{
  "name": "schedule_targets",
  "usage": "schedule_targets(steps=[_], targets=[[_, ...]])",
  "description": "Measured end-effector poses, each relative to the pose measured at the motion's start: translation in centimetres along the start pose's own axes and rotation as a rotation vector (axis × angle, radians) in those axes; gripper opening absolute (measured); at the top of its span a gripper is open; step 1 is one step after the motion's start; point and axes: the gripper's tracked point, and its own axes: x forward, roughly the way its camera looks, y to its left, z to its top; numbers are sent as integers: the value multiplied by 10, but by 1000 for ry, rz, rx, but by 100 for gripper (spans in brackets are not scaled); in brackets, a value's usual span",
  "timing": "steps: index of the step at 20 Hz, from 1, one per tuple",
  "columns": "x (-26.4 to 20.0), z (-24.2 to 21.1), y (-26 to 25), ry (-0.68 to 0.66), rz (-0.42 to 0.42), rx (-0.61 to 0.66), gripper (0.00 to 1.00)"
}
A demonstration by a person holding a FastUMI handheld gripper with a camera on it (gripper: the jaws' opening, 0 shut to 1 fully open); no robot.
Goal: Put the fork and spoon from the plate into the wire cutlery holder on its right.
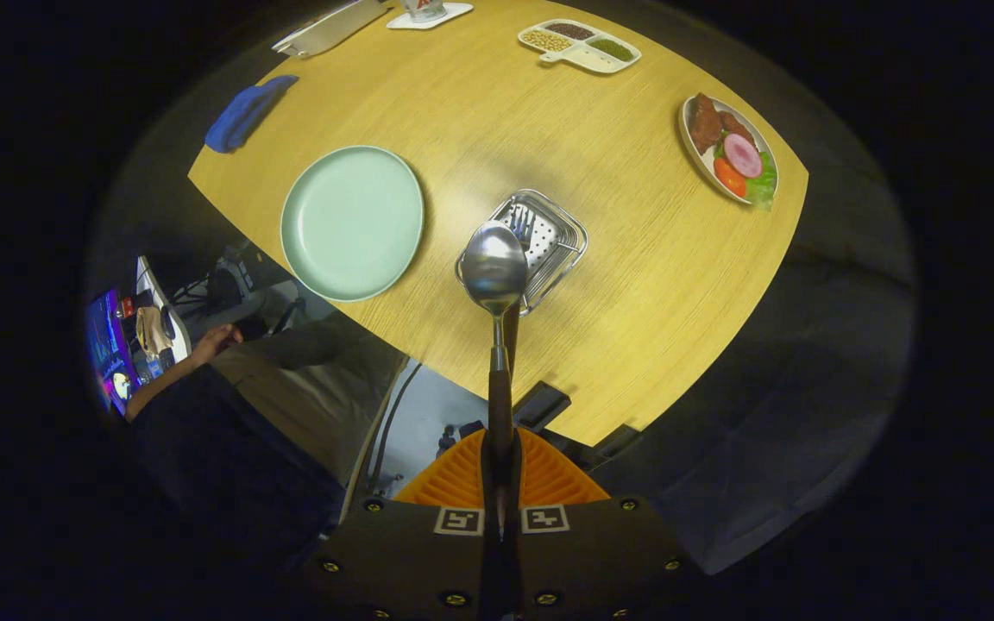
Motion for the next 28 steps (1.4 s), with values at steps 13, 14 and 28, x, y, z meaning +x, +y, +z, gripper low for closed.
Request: schedule_targets(steps=[13, 14, 28], targets=[[37, 36, -29, 178, 22, 15, 2], [39, 40, -32, 195, 20, 11, 2], [36, 74, -36, 214, -25, -2, 11]])
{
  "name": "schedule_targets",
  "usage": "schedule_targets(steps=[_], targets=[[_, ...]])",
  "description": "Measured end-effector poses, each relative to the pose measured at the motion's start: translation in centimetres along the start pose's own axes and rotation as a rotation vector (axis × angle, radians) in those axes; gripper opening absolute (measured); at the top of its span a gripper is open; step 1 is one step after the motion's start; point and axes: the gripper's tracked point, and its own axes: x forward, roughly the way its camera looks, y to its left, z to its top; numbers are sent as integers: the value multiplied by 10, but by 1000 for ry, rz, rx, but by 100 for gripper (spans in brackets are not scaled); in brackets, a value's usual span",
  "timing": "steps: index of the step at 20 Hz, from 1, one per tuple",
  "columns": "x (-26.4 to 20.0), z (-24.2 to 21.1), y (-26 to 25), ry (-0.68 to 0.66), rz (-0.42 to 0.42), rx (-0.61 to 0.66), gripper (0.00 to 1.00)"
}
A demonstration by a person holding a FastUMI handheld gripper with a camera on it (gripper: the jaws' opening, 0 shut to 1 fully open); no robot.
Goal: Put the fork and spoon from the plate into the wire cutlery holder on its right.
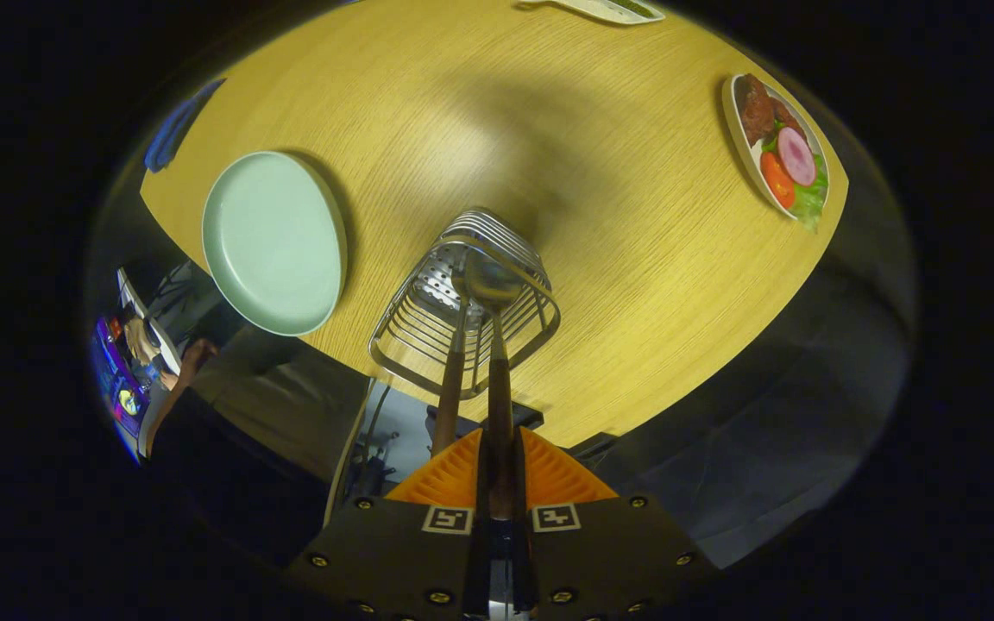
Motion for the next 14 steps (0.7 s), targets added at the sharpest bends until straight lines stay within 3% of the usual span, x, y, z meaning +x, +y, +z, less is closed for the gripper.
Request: schedule_targets(steps=[3, 5, 6, 8, 11, 14], targets=[[-10, 0, 0, -63, 12, 32, 11], [-19, -4, 1, -120, 34, 57, 18], [-25, -4, 2, -162, 41, 77, 28], [-38, -7, 0, -251, 32, 110, 28], [-58, -4, 10, -448, 37, 173, 28], [-93, 4, 39, -748, 95, 284, 28]])
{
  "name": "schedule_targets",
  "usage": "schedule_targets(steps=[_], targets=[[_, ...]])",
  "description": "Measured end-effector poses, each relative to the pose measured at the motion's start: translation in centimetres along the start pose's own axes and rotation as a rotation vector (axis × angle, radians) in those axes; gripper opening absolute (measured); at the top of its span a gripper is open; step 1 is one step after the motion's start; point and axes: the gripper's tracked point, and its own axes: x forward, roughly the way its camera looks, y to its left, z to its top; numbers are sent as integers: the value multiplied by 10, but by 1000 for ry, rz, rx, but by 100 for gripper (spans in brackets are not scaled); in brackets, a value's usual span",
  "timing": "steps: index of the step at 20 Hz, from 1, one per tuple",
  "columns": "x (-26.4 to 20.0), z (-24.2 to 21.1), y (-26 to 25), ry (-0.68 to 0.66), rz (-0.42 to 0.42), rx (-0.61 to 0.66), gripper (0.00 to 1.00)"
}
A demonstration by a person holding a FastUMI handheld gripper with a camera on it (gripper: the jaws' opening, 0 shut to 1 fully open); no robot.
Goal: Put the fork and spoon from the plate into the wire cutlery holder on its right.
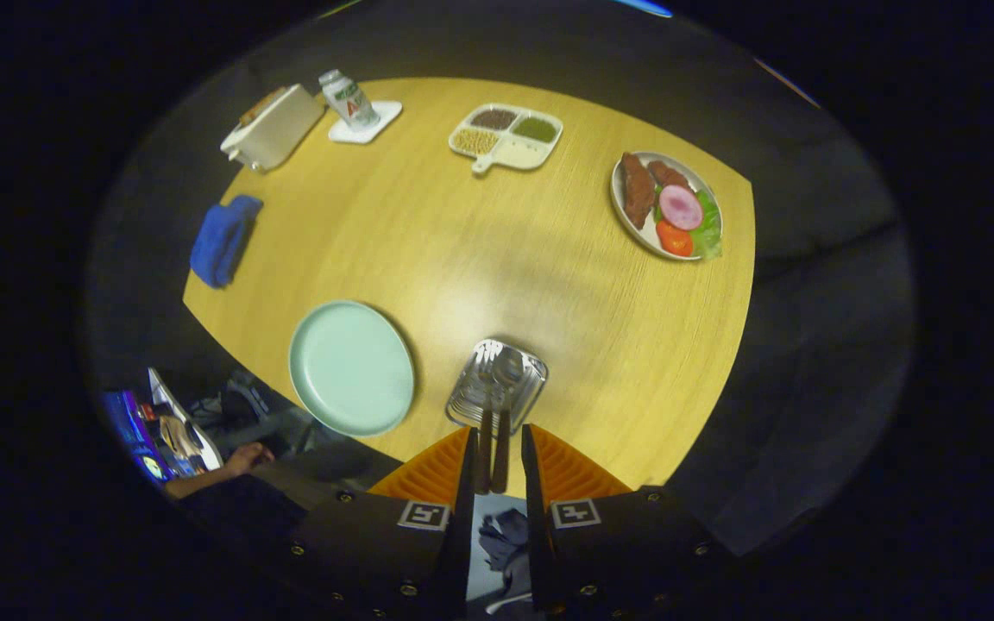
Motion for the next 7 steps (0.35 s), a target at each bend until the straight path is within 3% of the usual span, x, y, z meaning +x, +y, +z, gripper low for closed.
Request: schedule_targets(steps=[4, 7], targets=[[-31, 20, 28, -400, -2, 72, 28], [-48, 8, 49, -562, -19, 111, 28]])
